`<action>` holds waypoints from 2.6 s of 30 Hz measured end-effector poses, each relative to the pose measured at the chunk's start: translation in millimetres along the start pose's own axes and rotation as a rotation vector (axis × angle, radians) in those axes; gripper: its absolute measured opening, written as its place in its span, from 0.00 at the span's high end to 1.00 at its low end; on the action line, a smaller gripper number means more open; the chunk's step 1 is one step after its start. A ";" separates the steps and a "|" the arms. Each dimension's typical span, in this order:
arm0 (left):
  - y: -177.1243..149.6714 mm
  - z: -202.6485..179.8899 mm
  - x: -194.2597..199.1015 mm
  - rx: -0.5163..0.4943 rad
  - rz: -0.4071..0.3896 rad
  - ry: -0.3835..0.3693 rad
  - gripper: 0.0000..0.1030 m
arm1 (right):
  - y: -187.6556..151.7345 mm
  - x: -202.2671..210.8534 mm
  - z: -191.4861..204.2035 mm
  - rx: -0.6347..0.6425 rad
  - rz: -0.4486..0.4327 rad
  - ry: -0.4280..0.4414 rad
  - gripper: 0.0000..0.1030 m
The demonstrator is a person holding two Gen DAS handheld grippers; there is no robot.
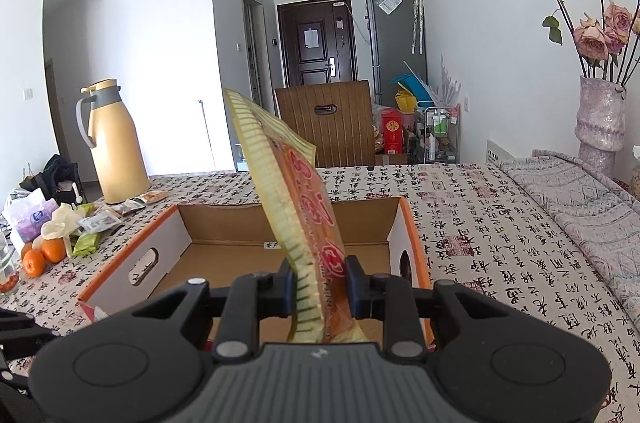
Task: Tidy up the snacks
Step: 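Lower both packets into the box and open both grippers, then move both tools back to the snack pile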
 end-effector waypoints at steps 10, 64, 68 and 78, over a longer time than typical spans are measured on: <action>25.3 17.3 26.2 0.040 -0.105 0.030 0.63 | 3.9 -0.6 5.0 0.015 -0.005 0.002 0.77; 18.2 64.6 42.3 0.266 -0.177 0.126 0.00 | -14.4 40.8 6.9 0.021 0.015 -0.010 0.00; -6.2 52.7 65.2 0.275 -0.213 0.126 0.00 | -31.7 67.9 9.4 0.030 0.012 0.010 0.00; -66.5 18.8 100.8 0.278 -0.247 0.115 0.00 | -90.0 114.9 9.5 0.051 0.066 0.017 0.00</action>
Point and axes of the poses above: each gripper's, at about its wrist camera, not at the fingertips, and x roughly against the way its jaws point, z to its left, y to its top, the point moved 1 cm from there along -x, roughly the way its jaws point, and after that the axes turned 11 degrees about -x, right-handed, at the moved point
